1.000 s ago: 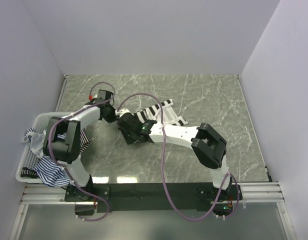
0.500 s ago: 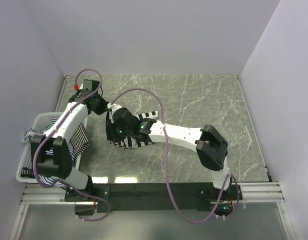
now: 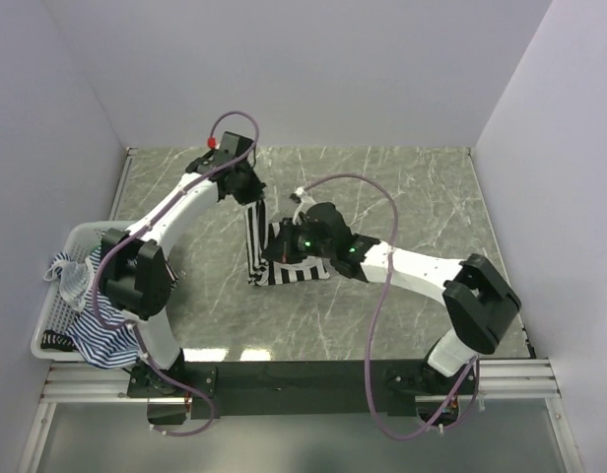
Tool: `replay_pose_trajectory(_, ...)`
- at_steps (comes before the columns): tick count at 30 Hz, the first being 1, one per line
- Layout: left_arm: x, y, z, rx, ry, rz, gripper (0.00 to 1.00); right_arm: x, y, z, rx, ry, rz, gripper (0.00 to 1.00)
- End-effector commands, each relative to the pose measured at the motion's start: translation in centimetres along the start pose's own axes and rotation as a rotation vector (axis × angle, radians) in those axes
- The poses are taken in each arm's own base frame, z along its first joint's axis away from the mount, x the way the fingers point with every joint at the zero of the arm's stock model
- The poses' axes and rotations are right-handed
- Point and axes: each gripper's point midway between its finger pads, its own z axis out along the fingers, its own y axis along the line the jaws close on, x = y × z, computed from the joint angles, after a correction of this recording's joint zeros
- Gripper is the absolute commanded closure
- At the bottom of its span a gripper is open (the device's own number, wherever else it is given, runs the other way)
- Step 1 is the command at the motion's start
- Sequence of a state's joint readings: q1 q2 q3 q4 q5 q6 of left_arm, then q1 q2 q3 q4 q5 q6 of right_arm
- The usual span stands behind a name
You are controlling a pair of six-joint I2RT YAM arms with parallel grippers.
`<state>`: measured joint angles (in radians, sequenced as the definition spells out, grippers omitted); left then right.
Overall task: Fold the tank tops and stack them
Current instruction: Fold the tank top
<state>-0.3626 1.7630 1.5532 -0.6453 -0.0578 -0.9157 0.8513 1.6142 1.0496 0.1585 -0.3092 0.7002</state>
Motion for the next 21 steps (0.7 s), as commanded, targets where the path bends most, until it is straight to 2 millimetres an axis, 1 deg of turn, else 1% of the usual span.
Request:
replay_pose_trajectory(1, -1.1, -4.1, -0.1, 0.076, -0.059, -0.001, 0.99, -0.3, 2.5, -2.5, -0.128, -0.029, 0.028, 1.0)
replay_pose_trajectory(2, -0.8, -4.8, 0.4, 0.081, -0.051, 0.001, 0.99, -0.6, 2.0, -2.8, -0.121, -0.046, 0.042, 1.0)
replay_pose_trajectory(3, -0.1, -5.4, 0.6, 0.088, -0.041, 0.011, 0.99, -0.1, 1.2, -3.3, -0.108, -0.046, 0.053, 1.0)
replay_pose_trajectory(5, 0.6, -6.4, 1.4, 0.096, -0.024, 0.015, 0.99, -0.2, 0.2, -3.9, -0.092, -0.071, 0.075, 1.0)
replay_pose_trajectory(7, 1.5, -7.4, 1.8, 0.107, -0.012, 0.029, 0.99, 0.4, -1.2, -4.7, -0.072, -0.078, 0.097, 1.0)
replay_pose_trajectory(8, 1.7, -7.9, 2.3, 0.109, -0.007, 0.03, 0.99, 0.3, -1.4, -5.0, -0.076, -0.087, 0.107, 1.0)
replay_pose_trajectory(9, 2.3, -8.4, 2.5, 0.115, 0.002, 0.039, 0.99, 0.6, -2.6, -5.5, -0.056, -0.094, 0.128, 1.0)
replay_pose_trajectory(11, 2.9, -9.1, 3.2, 0.117, 0.013, 0.043, 0.99, 0.8, -3.5, -6.0, -0.046, -0.103, 0.145, 1.0)
replay_pose_trajectory(12, 3.4, -9.5, 3.4, 0.123, 0.022, 0.048, 0.99, 1.0, -4.5, -6.5, -0.028, -0.111, 0.158, 1.0)
replay_pose_trajectory(14, 3.9, -9.9, 4.0, 0.124, 0.031, 0.047, 0.99, 1.1, -5.5, -6.9, -0.011, -0.12, 0.173, 1.0)
replay_pose_trajectory(15, 4.4, -10.3, 4.2, 0.131, 0.035, 0.052, 0.99, 1.6, -6.0, -7.2, 0.001, -0.117, 0.18, 1.0)
replay_pose_trajectory(16, 4.6, -10.5, 4.4, 0.133, 0.041, 0.052, 0.99, 1.4, -6.8, -7.5, 0.015, -0.131, 0.189, 1.0)
replay_pose_trajectory(18, 5.2, -11.0, 5.0, 0.139, 0.051, 0.055, 0.99, 1.9, -7.7, -7.9, 0.035, -0.132, 0.202, 1.0)
replay_pose_trajectory(19, 5.3, -11.4, 5.1, 0.147, 0.052, 0.056, 0.99, 1.9, -8.3, -8.1, 0.048, -0.138, 0.211, 1.0)
replay_pose_trajectory(20, 5.9, -11.5, 5.7, 0.146, 0.061, 0.059, 0.99, 2.0, -8.7, -8.3, 0.058, -0.141, 0.213, 1.0)
replay_pose_trajectory(21, 6.3, -11.8, 5.9, 0.153, 0.069, 0.063, 0.99, 2.4, -9.2, -8.4, 0.071, -0.135, 0.219, 1.0)
